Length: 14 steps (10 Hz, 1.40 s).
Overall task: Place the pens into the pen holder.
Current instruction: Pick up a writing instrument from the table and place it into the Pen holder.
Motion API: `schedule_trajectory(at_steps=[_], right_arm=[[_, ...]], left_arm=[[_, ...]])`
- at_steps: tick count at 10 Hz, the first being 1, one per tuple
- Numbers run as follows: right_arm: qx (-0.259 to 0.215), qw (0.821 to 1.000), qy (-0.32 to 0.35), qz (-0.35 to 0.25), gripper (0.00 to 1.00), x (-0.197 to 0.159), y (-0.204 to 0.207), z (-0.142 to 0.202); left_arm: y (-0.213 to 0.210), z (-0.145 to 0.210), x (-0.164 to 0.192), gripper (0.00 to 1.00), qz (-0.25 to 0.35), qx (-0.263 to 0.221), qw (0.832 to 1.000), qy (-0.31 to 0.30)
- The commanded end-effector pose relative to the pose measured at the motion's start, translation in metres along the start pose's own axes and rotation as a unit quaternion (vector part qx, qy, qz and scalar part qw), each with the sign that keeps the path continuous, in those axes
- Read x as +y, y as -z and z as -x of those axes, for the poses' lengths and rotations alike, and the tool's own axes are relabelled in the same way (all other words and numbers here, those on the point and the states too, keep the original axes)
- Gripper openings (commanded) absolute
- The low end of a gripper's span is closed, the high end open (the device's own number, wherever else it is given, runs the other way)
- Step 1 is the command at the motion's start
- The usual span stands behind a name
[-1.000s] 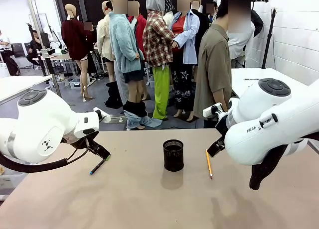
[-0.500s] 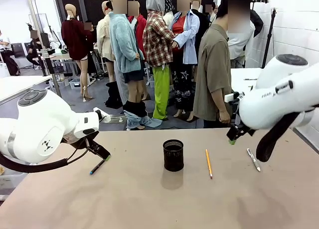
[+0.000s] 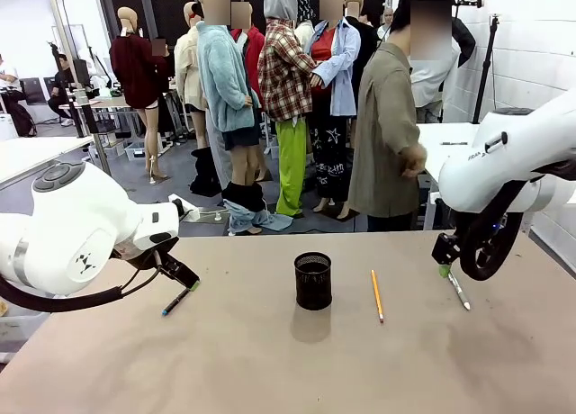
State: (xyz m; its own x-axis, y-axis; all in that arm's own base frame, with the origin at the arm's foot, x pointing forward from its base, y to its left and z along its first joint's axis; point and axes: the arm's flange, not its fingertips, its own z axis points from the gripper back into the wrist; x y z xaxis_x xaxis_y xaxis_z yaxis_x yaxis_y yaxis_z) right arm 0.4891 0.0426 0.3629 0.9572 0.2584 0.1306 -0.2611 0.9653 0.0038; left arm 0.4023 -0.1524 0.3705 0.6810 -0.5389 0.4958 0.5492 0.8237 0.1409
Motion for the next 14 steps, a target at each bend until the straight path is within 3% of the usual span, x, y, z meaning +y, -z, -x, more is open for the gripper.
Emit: schedule_trajectory(at_steps=[1, 5, 14], right_arm=[[0.029, 0.999, 0.031, -0.002, 1.00, -0.008, 0.013, -0.013], [0.045, 0.997, 0.056, -0.002, 1.00, -0.013, 0.044, -0.020], [0.066, 0.994, 0.084, 0.032, 1.00, -0.006, 0.062, -0.037]], left_arm=[[-0.001, 0.000, 0.001, 1.00, 0.000, -0.001, 1.000, -0.002], [-0.001, 0.000, 0.001, 1.00, 0.000, -0.001, 1.000, -0.002], [-0.001, 0.000, 0.001, 1.00, 0.000, -0.001, 1.000, -0.002]])
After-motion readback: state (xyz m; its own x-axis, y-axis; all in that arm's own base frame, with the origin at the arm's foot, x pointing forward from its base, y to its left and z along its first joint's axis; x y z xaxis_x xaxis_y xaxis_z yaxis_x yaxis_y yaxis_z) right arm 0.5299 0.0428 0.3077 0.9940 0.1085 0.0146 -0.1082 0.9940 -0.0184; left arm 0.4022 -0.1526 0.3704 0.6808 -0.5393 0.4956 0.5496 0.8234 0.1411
